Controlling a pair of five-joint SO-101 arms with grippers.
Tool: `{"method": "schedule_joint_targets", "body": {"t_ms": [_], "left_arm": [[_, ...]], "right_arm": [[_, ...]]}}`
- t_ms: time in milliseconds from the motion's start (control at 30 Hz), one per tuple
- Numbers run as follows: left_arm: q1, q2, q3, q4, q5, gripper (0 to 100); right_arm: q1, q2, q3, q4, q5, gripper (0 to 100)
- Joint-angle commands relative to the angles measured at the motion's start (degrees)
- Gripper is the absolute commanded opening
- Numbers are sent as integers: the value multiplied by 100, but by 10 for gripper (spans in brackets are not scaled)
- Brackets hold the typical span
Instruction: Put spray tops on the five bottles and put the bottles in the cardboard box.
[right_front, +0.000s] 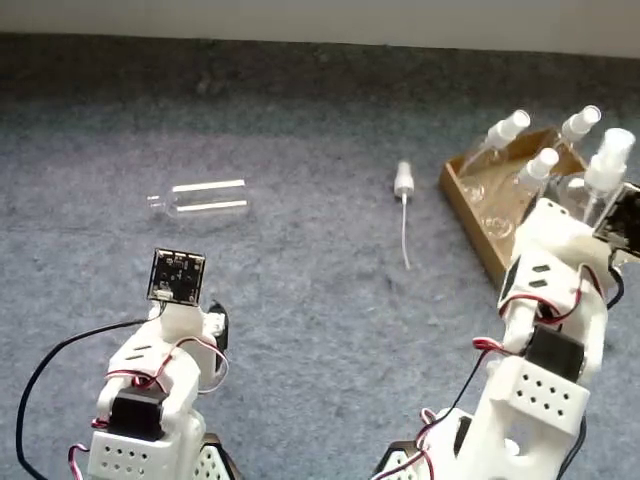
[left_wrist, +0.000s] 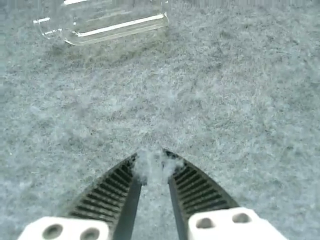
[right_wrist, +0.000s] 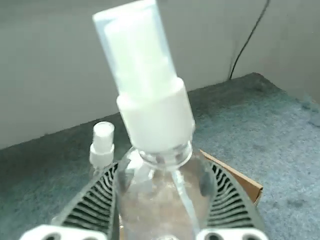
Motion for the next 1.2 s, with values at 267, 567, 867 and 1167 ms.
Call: {"method": "schedule_joint_targets", "body": {"t_ms": [267,567,867,1167], "left_arm": [[-31,-57,-13,-123,-62,10],[-31,-57,40,-299,-62,10],[-31,-57,330,-712,-62,11],[-31,-57,391,-844,-62,11]], "right_arm": [[444,1877,-391,-2237,-343,77],[514,3424,-435,-3820,-334,77],[453,4822,-1253,-4664,448,77],[497,6308,-2536,-4664,466,77]]}}
